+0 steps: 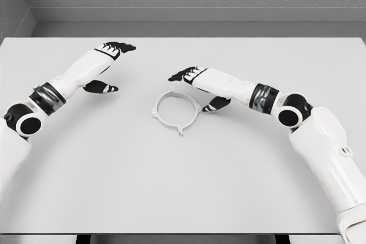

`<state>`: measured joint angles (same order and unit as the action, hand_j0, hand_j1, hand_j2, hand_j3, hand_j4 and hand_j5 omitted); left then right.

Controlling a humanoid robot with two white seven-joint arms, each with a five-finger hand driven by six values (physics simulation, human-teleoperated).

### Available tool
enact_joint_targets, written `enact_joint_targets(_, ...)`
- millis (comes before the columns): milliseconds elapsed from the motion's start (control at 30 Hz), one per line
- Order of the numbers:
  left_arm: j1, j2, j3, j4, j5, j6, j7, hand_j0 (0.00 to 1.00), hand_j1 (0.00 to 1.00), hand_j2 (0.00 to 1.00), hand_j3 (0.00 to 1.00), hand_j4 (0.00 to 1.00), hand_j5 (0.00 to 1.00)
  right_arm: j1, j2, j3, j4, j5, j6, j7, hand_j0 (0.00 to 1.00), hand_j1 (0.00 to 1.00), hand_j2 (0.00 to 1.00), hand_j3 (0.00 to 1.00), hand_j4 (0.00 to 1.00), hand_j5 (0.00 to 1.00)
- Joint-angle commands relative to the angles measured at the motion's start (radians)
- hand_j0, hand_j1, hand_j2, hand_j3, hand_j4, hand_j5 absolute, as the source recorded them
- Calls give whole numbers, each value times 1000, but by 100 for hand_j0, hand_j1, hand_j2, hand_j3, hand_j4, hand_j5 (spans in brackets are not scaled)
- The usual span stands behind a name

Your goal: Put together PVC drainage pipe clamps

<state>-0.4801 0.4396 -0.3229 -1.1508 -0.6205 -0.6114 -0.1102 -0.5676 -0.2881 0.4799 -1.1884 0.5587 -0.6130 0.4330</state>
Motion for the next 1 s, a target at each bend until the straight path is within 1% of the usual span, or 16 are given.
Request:
enact_joint_targets(0,0,1,1,-3,7,1,1,100,100,100,100,100,100,2,-8,-1,-14,-8,2,0,100,100,100,100,100,100)
enact_joint_targets(100,0,1,-1,-3,7,1,1,100,100,100,100,100,100,5,-22,0,-33,-10,2,0,100,100,100,100,100,100)
enact_joint_targets(333,-2,1,1,-4,7,1,1,100,100,100,100,100,100,6,-39,29,-36,-13,2,0,100,100,100,100,100,100)
enact_joint_targets(367,-2,1,1,-4,7,1,0,100,100,100,100,100,100,8,-40,22,-49,-13,2,1,100,100,100,100,100,100)
enact_joint_targets(400,0,1,1,-3,7,1,0,100,100,100,100,100,100,12,-89,-7,-112,-16,2,3,100,100,100,100,100,100)
enact_joint_targets(433,0,1,1,-4,7,1,1,100,100,100,100,100,100,20,-164,-108,-192,-49,2,4,100,100,100,100,100,100)
enact_joint_targets(467,0,1,1,-4,7,1,1,100,100,100,100,100,100,23,-339,-220,-253,-243,2,38,100,100,100,100,100,100)
enact_joint_targets(500,0,1,1,-4,7,1,0,100,100,100,100,100,100,25,-506,-231,-292,-448,2,43,100,100,100,100,100,100)
enact_joint_targets(533,0,1,1,-4,7,1,0,100,100,100,100,100,100,52,-617,-234,-350,-545,2,43,100,100,100,100,100,100)
enact_joint_targets(567,0,2,1,-4,8,1,1,100,100,100,100,100,100,118,-638,-241,-396,-551,2,43,100,100,100,100,100,100)
enact_joint_targets(633,0,2,1,-4,16,1,1,100,100,100,100,100,100,235,-645,-247,-473,-540,2,46,100,100,100,100,100,100)
enact_joint_targets(700,0,1,1,-4,16,1,1,100,100,100,100,100,100,253,-646,-262,-474,-539,2,46,100,100,100,100,100,100)
enact_joint_targets(833,8,4,21,-4,25,1,1,100,100,100,100,100,100,255,-640,-262,-465,-525,2,46,100,100,100,100,100,100)
enact_joint_targets(867,9,24,42,-6,45,1,1,100,100,100,100,100,100,255,-638,-262,-465,-525,2,46,100,100,100,100,100,100)
enact_joint_targets(933,54,90,143,-3,108,1,0,100,100,100,100,100,100,255,-638,-261,-465,-525,2,46,100,100,100,100,100,100)
enact_joint_targets(967,57,99,146,-1,113,1,-2,100,100,100,100,100,100,255,-637,-261,-465,-525,2,46,100,100,100,100,100,100)
